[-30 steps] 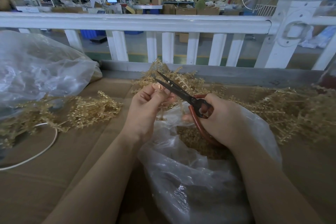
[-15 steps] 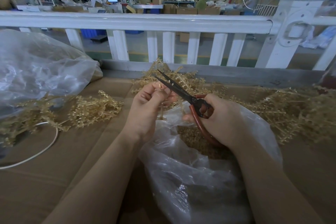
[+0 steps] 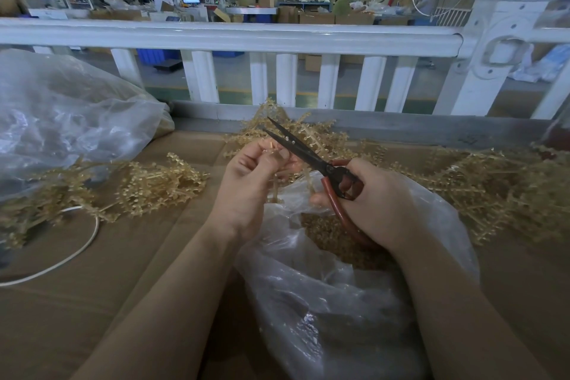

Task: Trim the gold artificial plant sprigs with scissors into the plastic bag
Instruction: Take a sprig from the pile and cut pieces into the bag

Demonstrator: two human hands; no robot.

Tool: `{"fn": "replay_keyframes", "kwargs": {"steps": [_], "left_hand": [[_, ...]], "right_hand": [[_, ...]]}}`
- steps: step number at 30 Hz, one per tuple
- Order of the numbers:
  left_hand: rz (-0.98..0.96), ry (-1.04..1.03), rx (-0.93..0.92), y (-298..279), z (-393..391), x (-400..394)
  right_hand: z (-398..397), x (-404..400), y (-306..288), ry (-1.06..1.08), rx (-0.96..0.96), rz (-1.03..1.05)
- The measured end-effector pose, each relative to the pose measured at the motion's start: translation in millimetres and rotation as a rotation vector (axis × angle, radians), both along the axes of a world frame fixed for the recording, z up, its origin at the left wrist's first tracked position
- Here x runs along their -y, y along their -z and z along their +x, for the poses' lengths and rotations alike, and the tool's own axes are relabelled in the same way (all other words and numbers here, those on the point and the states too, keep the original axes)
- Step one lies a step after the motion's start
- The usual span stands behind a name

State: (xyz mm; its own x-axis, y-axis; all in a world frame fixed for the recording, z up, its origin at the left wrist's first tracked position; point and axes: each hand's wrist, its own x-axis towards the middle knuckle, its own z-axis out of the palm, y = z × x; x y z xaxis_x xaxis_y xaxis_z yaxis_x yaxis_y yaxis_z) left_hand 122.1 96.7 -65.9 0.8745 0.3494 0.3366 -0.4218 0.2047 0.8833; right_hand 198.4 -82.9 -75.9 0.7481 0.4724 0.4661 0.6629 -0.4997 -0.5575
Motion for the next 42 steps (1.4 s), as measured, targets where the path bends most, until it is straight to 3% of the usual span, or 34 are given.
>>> {"fn": "replay_keyframes", "kwargs": {"steps": [25, 42], "left_hand": [[0.135, -0.171, 0.079, -3.0, -3.1, 2.6], [0.039, -0.133, 0.085, -3.4, -3.1, 3.7]], "right_hand": [[-4.8, -0.3, -3.2, -0.016, -0.022, 0.016], [-5.6, -1.8, -3.9, -0.043, -0.076, 0.064]]}}
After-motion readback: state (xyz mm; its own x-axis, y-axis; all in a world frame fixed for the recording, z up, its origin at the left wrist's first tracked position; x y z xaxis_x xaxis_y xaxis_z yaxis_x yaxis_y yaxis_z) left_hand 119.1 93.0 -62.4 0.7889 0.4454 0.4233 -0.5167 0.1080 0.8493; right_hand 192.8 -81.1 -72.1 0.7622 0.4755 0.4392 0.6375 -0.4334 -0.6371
